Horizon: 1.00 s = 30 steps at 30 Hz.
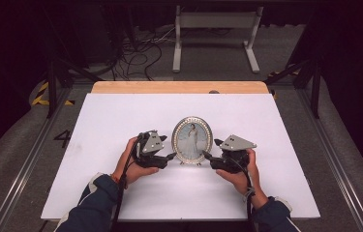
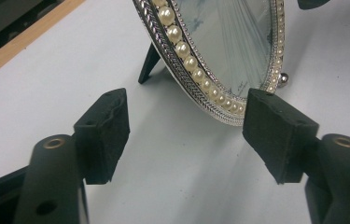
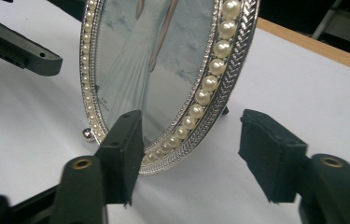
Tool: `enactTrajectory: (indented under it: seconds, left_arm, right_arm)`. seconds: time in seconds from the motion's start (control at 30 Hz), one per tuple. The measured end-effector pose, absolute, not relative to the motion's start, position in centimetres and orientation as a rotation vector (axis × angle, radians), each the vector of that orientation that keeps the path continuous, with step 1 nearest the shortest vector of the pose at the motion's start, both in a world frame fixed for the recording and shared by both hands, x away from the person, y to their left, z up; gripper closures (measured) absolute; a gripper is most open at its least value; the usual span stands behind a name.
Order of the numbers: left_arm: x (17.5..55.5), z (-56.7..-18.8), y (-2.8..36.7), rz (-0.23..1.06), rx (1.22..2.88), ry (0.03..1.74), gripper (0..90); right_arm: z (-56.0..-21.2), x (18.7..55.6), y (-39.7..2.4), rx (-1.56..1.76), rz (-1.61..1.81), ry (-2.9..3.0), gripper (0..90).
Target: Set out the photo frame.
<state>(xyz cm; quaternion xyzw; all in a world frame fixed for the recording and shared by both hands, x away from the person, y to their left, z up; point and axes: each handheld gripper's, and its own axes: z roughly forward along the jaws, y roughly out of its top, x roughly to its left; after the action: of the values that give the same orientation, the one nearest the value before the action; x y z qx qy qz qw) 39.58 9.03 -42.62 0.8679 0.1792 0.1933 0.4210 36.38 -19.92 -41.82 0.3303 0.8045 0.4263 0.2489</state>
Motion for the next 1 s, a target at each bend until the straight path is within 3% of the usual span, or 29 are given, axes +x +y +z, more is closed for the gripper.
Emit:
enactTrajectory:
  seconds: [0.27, 0.5, 1.0]
  left_arm:
    - [39.9, -43.0, 9.0, 0.455, 2.2, 0.471, 16.8]
    - [40.2, -43.5, 9.1, 0.408, 2.213, 0.464, 6.1]
    - [38.6, -43.3, 10.4, 0.476, 2.211, 0.429, 8.0]
  right_arm:
    - [-42.3, 36.7, -19.6, 0.912, 1.101, 2.204, 17.7]
    - [-42.6, 37.0, -19.5, 0.885, 1.08, 2.251, 8.7]
    - [-42.4, 35.9, -20.4, 0.842, 1.006, 2.224, 12.4]
